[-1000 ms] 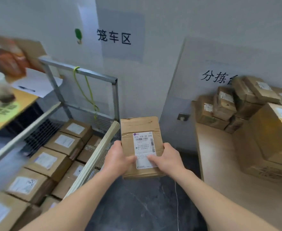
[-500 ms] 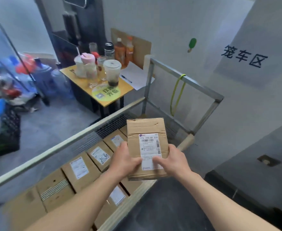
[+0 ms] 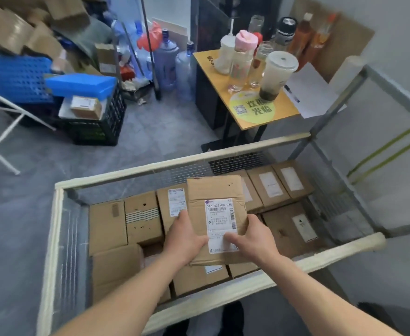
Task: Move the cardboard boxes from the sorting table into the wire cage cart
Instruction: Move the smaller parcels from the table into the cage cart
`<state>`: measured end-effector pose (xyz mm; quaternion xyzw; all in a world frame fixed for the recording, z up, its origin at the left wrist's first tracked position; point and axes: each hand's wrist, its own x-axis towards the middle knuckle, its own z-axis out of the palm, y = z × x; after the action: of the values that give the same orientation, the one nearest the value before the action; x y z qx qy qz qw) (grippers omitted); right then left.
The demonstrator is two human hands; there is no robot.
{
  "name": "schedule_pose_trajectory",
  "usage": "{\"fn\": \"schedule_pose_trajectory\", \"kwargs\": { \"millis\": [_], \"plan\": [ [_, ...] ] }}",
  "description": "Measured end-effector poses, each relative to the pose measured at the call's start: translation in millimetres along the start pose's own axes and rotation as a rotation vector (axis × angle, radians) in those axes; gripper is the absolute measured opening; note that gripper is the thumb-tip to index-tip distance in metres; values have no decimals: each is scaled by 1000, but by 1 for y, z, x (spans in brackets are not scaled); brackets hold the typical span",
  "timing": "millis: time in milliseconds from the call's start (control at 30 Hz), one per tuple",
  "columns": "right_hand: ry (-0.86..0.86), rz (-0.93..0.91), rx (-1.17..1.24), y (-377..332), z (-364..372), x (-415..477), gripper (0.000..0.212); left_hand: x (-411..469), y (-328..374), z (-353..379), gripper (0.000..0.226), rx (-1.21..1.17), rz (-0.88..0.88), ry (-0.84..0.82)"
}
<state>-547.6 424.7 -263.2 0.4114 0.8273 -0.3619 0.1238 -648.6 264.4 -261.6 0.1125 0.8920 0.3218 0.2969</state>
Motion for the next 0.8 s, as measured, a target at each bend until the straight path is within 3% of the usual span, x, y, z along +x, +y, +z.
{"fn": "schedule_pose_trajectory", "kwargs": {
  "millis": [367,800],
  "plan": [
    [-246,-81,-165,22,113,55,47,23,-113,53,57,8,-341,57],
    [-423,-37,-220,51,205,74,46,28,-201,88,46,-10,-486,35]
  ]
}}
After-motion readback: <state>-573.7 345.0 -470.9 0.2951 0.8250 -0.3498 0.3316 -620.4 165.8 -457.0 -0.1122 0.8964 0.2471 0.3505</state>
